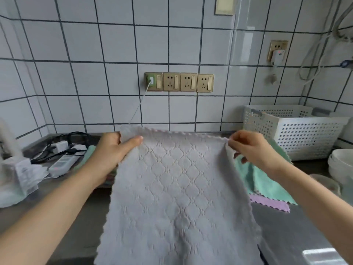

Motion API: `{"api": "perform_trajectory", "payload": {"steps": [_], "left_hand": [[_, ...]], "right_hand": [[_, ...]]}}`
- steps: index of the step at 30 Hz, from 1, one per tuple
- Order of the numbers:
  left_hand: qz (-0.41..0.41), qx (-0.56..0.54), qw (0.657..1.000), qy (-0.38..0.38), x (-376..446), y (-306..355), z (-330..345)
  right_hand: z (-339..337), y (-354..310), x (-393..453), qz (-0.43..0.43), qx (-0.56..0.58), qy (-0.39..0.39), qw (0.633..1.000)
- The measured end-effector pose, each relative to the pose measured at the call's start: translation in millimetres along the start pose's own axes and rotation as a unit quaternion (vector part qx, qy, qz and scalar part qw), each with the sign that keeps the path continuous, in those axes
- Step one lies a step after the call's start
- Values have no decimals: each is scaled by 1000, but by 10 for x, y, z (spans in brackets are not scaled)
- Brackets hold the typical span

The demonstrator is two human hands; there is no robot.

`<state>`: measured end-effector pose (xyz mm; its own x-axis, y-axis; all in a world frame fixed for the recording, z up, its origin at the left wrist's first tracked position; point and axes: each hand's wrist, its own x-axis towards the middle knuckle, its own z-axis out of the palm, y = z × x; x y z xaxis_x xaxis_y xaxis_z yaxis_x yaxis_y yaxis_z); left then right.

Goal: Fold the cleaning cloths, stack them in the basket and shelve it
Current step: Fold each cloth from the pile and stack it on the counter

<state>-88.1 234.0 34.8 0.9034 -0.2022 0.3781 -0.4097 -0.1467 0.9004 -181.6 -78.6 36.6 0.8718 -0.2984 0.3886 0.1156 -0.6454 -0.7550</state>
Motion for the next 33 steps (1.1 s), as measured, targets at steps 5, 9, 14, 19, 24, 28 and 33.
{"api": "perform_trajectory", "payload": {"steps": [5, 9, 14, 19, 24, 28, 33], "left_hand": [[-118, 151, 980, -61, 31, -795, -76], [-193, 128, 972, -25, 207, -1236, -40], [-243, -66, 963, 94, 542, -1391, 112], [-127, 188, 974, 8, 671, -1584, 271], [9, 316, 936, -153, 9, -1582, 397], [36, 353, 877, -325, -493, -1420, 398], [74, 449, 828, -328, -703, -1395, 458]], "right_hand": [[443, 470, 67, 65, -177, -118, 975], [757, 599, 177, 111, -146, -149, 972], [1070, 678, 605, 204, 30, -95, 974], [1296, 749, 861, 132, -190, -71, 970], [1352, 720, 138, -72, -243, -176, 951], [1278, 663, -480, -151, -201, -256, 933], [1355, 731, -777, -217, -323, -245, 888]]}}
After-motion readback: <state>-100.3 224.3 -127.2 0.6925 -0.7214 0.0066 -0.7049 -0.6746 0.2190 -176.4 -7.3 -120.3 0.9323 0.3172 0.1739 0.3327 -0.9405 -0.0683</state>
